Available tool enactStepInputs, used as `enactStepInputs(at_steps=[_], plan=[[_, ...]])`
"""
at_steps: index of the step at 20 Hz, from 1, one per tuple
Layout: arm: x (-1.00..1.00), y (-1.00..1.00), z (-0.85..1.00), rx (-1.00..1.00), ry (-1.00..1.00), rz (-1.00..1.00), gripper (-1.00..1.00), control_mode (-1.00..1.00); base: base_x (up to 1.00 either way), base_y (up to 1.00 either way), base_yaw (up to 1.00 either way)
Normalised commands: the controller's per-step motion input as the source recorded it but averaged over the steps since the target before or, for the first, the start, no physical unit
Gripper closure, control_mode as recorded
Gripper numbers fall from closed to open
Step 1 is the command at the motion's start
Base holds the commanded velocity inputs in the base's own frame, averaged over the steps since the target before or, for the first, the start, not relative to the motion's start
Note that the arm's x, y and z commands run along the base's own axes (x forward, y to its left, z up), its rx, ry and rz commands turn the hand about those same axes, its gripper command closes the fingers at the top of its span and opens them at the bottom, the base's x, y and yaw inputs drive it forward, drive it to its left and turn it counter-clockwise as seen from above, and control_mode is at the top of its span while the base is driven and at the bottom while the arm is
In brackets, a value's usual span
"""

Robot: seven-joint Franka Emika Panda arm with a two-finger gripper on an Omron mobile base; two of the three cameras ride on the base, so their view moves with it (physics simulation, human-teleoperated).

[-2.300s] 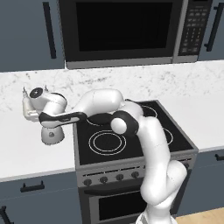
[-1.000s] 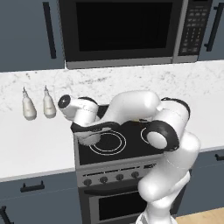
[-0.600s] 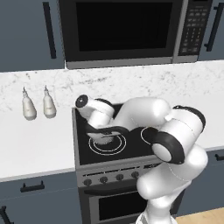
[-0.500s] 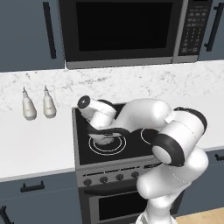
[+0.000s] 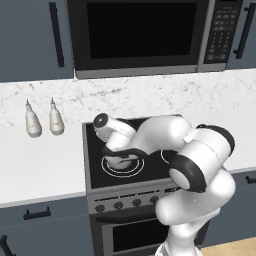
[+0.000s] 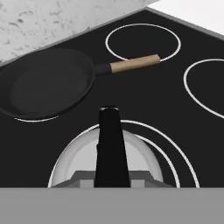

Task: Pick the kettle from the counter and place it on a stove burner. Then turn the burner on.

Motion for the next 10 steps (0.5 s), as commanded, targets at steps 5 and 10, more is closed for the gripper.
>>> enactStepInputs(at_steps=[5, 10], plan=[[0.02, 0.0, -0.07, 0.0, 0.0, 0.0, -1.0, -1.0, 0.0, 0.0, 0.0], [0.0, 0.0, 0.0, 0.0, 0.0, 0.0, -1.0, -1.0, 0.0, 0.0, 0.0]])
